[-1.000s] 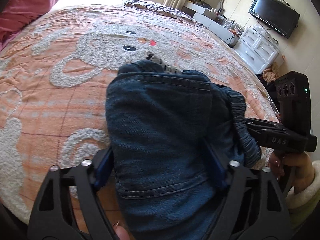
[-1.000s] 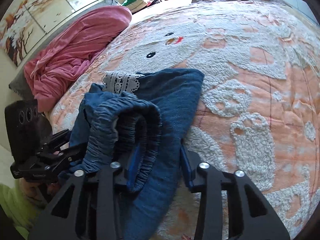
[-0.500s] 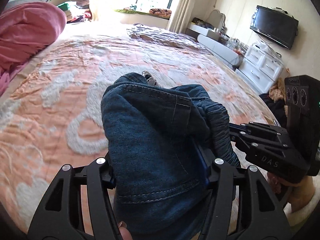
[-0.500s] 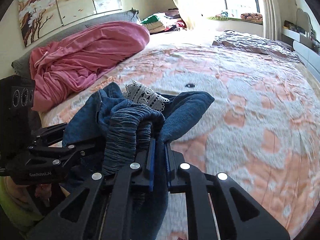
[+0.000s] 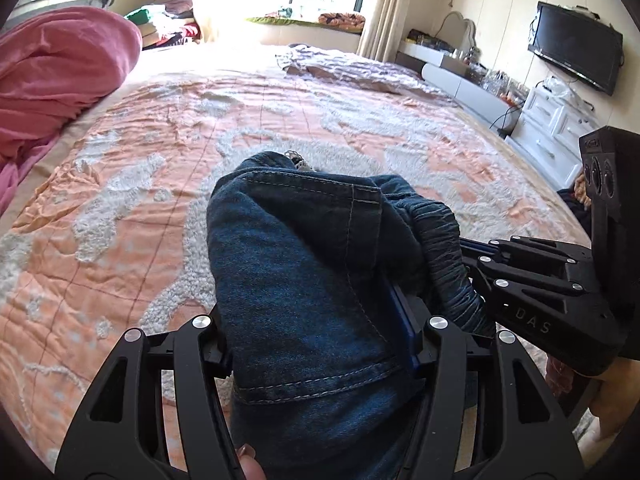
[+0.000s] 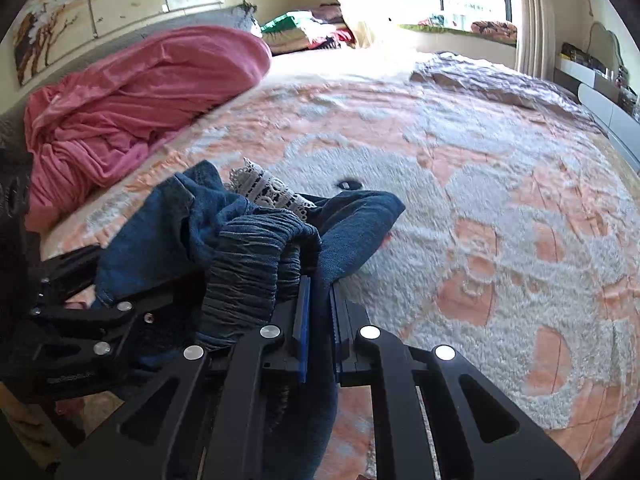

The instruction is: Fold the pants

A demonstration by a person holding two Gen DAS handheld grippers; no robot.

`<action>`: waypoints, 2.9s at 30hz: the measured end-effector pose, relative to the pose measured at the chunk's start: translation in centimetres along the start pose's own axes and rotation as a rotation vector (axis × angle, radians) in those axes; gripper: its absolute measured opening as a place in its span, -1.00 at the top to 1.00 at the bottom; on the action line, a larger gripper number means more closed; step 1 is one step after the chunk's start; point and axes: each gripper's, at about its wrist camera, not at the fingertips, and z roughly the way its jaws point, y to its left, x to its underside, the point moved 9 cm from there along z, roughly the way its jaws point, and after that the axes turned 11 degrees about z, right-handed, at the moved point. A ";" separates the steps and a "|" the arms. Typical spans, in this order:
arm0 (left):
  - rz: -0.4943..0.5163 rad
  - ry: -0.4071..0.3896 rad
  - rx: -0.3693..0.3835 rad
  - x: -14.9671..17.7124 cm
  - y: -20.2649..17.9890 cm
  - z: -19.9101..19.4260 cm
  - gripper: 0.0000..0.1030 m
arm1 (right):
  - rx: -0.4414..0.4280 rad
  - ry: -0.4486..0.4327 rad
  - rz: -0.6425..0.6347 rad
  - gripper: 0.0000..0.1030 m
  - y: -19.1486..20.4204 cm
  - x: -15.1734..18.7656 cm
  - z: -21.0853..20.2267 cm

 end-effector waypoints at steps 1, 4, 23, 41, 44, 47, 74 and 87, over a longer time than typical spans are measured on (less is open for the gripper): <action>0.000 0.009 -0.009 0.3 0.0 0.3 -0.04 | 0.025 0.010 0.006 0.83 -0.5 0.3 0.4; 0.000 0.025 -0.024 1.1 0.1 0.8 -0.12 | 0.047 0.037 0.032 0.80 -1.6 0.9 0.9; -0.014 0.011 -0.035 1.9 1.4 0.5 -0.58 | 0.084 0.045 0.147 -0.22 -4.3 2.2 1.0; -0.002 -0.039 -0.030 0.4 2.0 -2.6 -0.81 | 0.100 -0.078 0.158 -0.85 -4.4 1.0 -3.3; -0.006 -0.048 -0.027 0.2 2.1 -3.1 -0.81 | 0.088 -0.090 0.175 -0.88 -4.4 0.8 -3.7; 0.004 -0.054 -0.039 0.0 2.1 -3.6 -0.81 | 0.087 -0.093 0.176 -0.90 -4.3 0.8 -4.1; 0.010 -0.073 -0.112 4.7 0.2 -9.6 -0.81 | 0.119 -0.173 0.162 -0.91 -3.2 5.3 -11.0; 0.019 -0.035 -0.132 9.2 -0.5 -11.8 -0.81 | 0.106 -0.180 0.160 -0.91 -2.3 8.9 -13.4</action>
